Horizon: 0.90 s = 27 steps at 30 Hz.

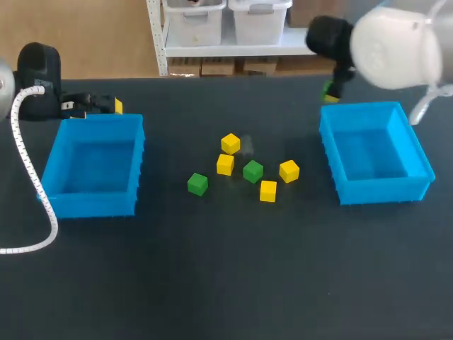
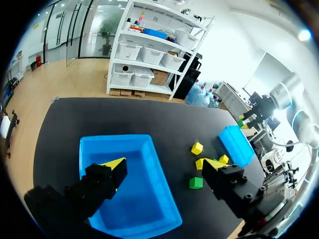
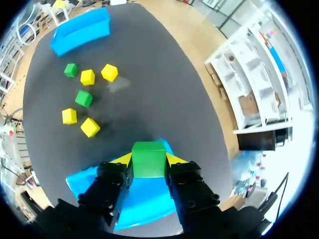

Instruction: Put the green cubes in the right bin and the yellow cubes in the left bin.

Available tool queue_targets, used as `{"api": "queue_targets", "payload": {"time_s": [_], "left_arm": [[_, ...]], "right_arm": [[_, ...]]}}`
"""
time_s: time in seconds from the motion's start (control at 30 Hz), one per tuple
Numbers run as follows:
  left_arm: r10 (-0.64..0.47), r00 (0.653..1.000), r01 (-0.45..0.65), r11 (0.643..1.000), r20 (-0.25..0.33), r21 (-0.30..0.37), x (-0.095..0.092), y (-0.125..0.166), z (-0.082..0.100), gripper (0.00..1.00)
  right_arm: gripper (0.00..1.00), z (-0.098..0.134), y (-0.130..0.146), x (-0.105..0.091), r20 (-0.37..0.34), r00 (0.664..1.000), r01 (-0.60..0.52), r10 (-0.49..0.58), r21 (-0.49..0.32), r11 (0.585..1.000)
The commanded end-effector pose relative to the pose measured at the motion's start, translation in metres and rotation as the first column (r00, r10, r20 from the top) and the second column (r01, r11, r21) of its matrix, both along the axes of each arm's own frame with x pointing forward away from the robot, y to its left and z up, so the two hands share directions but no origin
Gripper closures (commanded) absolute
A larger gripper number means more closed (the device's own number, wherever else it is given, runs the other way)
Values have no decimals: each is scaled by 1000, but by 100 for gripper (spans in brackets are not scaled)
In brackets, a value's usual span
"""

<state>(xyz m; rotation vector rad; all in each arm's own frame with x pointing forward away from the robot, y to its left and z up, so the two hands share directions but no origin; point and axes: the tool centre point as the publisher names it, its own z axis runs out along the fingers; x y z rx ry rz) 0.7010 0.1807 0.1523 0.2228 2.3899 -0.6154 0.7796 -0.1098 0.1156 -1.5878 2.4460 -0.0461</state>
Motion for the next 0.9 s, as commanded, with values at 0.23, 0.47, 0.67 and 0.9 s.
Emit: {"api": "queue_targets", "payload": {"time_s": [0.23,0.47,0.67,0.9], "left_arm": [[-6,1000,6,1000,6,-8,0,2,-2,0],[-6,1000,6,1000,6,-8,0,2,-2,0],[-6,1000,6,1000,6,-8,0,2,-2,0],[-6,1000,6,1000,6,-8,0,2,-2,0]], "right_arm": [[100,-16,-56,-24,89,991,101,-101,10,995],[100,-25,-63,-32,59,992,114,-114,-1,994],[0,-30,-65,-32,49,992,117,-116,-3,993],[0,-17,-61,-28,61,994,92,-92,-2,996]]}}
